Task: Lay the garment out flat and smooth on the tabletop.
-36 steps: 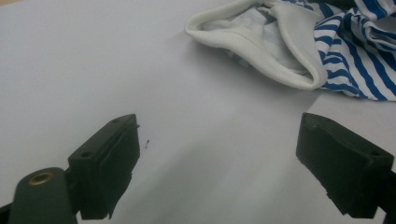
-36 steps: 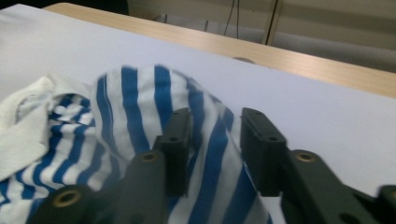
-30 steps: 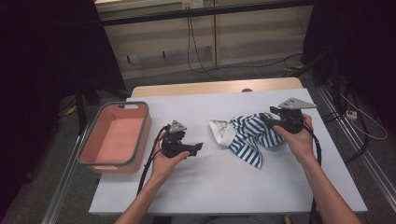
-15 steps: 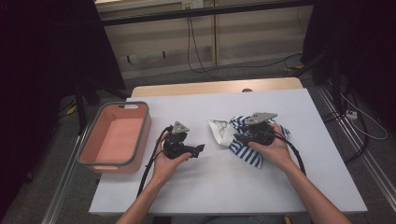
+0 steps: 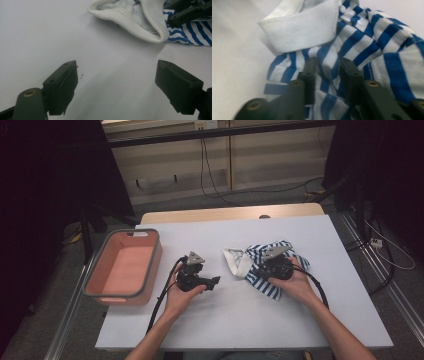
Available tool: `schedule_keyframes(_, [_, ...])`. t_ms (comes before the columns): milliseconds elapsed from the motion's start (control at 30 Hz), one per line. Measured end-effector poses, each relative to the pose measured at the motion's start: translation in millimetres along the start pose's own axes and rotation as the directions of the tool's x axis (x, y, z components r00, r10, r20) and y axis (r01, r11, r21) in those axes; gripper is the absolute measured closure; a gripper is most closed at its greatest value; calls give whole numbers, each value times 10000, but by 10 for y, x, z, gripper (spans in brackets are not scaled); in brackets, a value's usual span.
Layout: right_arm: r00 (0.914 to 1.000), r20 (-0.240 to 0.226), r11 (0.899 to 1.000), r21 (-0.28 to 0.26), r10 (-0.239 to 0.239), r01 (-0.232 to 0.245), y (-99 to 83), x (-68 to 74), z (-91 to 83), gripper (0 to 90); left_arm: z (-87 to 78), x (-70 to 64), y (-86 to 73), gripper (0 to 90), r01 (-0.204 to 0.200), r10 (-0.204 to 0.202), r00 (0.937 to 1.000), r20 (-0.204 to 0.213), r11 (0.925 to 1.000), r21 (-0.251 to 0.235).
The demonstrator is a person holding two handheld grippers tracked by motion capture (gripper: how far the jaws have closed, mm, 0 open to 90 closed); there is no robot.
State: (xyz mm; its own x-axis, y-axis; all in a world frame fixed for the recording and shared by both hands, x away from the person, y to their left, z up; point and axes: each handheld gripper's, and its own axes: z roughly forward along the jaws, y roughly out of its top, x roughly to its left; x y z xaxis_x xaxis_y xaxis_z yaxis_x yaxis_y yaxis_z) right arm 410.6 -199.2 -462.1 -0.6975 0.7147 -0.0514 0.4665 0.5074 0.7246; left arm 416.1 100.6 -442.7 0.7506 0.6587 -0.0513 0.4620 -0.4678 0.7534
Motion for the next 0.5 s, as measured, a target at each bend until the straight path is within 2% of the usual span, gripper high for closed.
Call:
schedule_keyframes(67, [10000,-4,10000,-23,-17,17,6,16,7,826,10,-11,-3,184,-4,4,10000,-12,10000,-18])
schedule_keyframes(167, [10000,-29,10000,-75,57,-57,19,42,8,865,17,-15,-3,176,-15,15,10000,7,10000,21])
schedule_keyframes(267, [9993,-312,9987,-455,227,-241,69,86,-6,875,29,-2,-6,180,170,-171,9998,84,9998,48])
schedule_keyframes(367, [9990,-443,9972,-741,34,-66,147,172,-8,878,32,8,-9,179,124,-124,9999,-21,9999,68])
schedule_keyframes(500, [9977,-650,9928,-1166,186,-261,243,248,17,879,10,12,3,179,122,-122,9999,-77,9999,-40])
